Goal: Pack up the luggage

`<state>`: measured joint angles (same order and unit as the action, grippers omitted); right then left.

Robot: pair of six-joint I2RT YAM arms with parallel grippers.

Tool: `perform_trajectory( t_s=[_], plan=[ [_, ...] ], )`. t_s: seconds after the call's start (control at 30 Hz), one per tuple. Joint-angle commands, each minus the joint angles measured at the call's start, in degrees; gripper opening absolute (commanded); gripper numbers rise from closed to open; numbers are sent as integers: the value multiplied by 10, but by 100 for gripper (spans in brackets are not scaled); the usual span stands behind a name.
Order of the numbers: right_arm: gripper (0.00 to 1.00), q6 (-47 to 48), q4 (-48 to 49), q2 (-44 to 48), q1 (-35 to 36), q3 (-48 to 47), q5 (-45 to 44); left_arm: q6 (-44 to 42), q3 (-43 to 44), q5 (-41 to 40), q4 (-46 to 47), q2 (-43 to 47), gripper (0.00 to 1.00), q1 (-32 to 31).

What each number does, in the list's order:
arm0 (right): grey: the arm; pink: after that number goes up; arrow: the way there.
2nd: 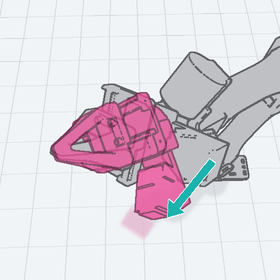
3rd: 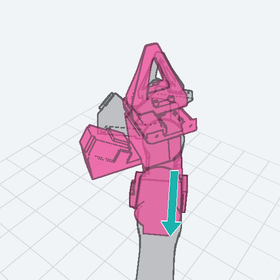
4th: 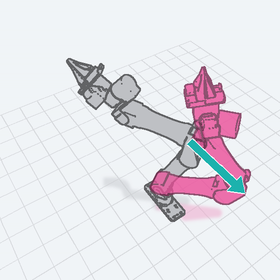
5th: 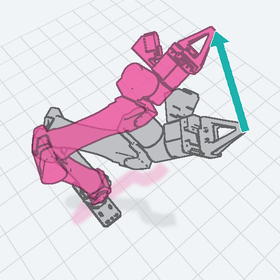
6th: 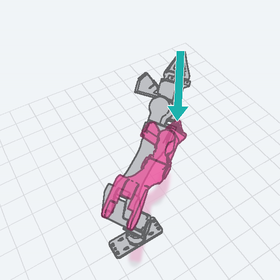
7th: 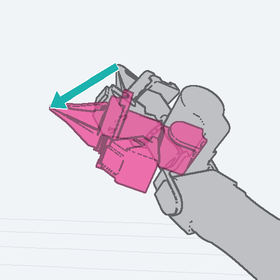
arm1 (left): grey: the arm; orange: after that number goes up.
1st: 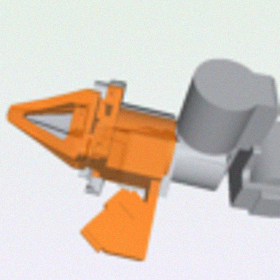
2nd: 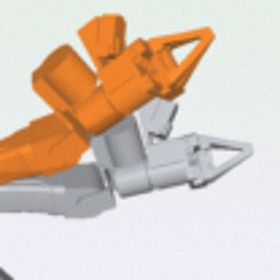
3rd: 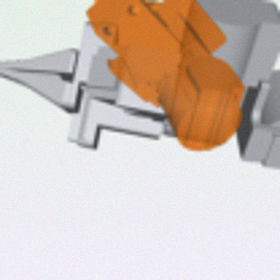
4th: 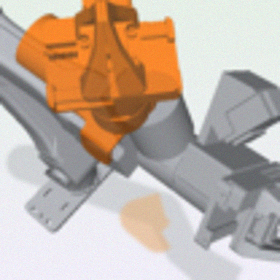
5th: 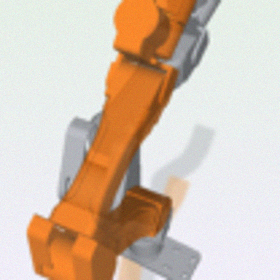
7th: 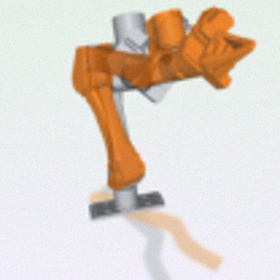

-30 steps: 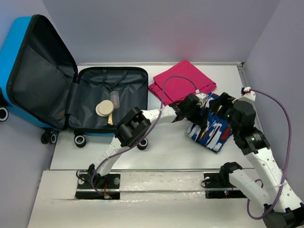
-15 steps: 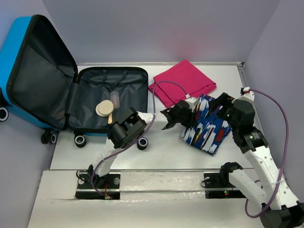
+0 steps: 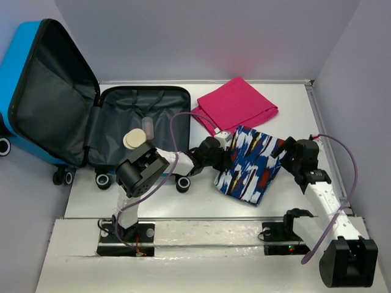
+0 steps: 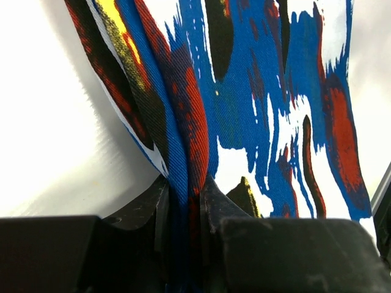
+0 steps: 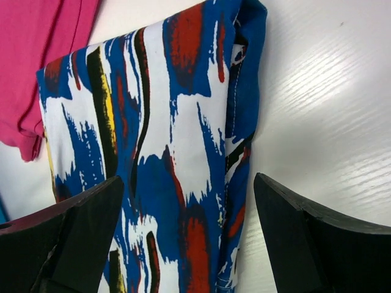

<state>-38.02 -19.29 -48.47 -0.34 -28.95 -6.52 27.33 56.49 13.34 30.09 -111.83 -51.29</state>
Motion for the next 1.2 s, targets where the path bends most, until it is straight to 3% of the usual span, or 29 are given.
perform_trajectory(
  t_s=[0.0, 0.2, 0.33, 0.6, 0.73, 0.8, 0.9, 0.97, 1.03, 1.07, 1.1, 1.17],
  plan=[
    [94, -27, 41, -14, -9, 13, 30, 4, -31, 16, 7, 21, 6, -2],
    [96, -59, 71, -61, -9, 52, 86, 6, -34, 26, 16, 23, 6, -2],
    [96, -81, 85, -91, -9, 63, 72, 6, -39, 16, 17, 27, 6, -4],
    [86, -100, 180, -188, -27, 72, 105, 4, -39, 10, 16, 25, 6, -7],
    [67, -123, 231, -232, -34, 79, 121, 4, -37, 10, 16, 20, 6, -8],
    [66, -140, 251, -230, -40, 84, 132, 4, -35, 12, 15, 18, 6, -8],
    [56, -141, 265, -246, -40, 82, 138, 4, -30, 12, 13, 14, 6, -9],
    [40, -141, 269, -252, -40, 79, 143, 4, -28, 12, 12, 12, 6, -10],
    [30, -138, 285, -260, -40, 78, 155, 4, -24, 12, 10, 9, 6, -12],
    [16, -137, 292, -261, -40, 78, 158, 4, -23, 12, 9, 9, 6, -12],
    [10, -136, 298, -255, -40, 80, 164, 4, -20, 12, 8, 9, 6, -13],
    [7, -133, 325, -231, -40, 91, 166, 4, -18, 12, 4, 13, 6, -14]
  ],
)
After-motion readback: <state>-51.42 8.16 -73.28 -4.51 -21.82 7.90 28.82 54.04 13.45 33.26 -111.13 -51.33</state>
